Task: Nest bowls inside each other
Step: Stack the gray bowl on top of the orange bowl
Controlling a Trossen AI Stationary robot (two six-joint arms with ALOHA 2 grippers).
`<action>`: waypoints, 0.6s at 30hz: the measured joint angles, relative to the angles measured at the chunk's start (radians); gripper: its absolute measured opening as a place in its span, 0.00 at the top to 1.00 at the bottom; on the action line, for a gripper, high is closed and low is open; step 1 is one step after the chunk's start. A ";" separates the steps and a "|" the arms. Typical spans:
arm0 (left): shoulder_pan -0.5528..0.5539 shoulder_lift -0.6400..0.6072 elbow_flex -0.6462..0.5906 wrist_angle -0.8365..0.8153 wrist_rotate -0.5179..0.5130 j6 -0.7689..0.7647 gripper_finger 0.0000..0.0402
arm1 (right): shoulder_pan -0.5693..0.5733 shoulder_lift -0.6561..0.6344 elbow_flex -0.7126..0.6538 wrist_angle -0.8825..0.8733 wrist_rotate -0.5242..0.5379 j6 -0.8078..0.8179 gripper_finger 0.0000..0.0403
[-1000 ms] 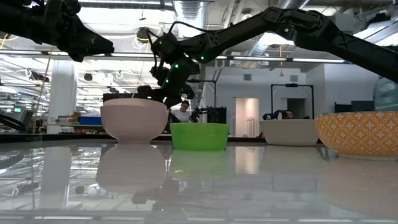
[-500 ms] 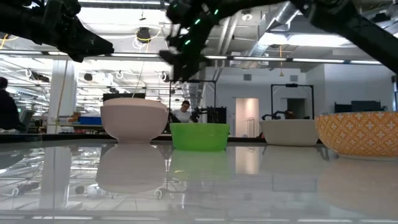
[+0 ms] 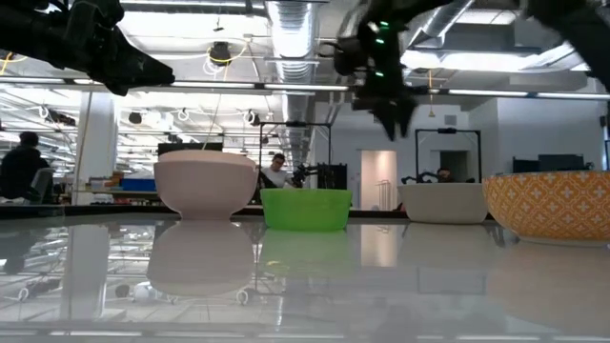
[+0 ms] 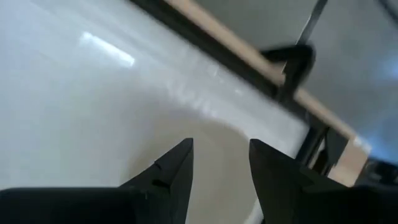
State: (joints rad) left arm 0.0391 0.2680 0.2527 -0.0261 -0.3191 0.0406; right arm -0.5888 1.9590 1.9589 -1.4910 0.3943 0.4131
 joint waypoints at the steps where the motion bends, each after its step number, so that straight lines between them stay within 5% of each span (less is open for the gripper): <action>1: 0.000 0.000 0.000 0.000 0.000 0.000 0.68 | -0.017 -0.050 -0.091 0.029 -0.011 0.000 0.57; 10: 0.000 0.000 0.000 -0.008 0.000 0.016 0.68 | -0.106 -0.503 -0.825 0.432 -0.160 0.067 0.57; 18: 0.000 0.000 0.000 -0.006 -0.001 0.005 0.68 | -0.161 -0.719 -1.081 0.633 -0.242 0.094 0.57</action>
State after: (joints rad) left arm 0.0391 0.2680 0.2527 -0.0319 -0.3202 0.0455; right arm -0.7500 1.2402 0.8776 -0.8578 0.1523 0.5067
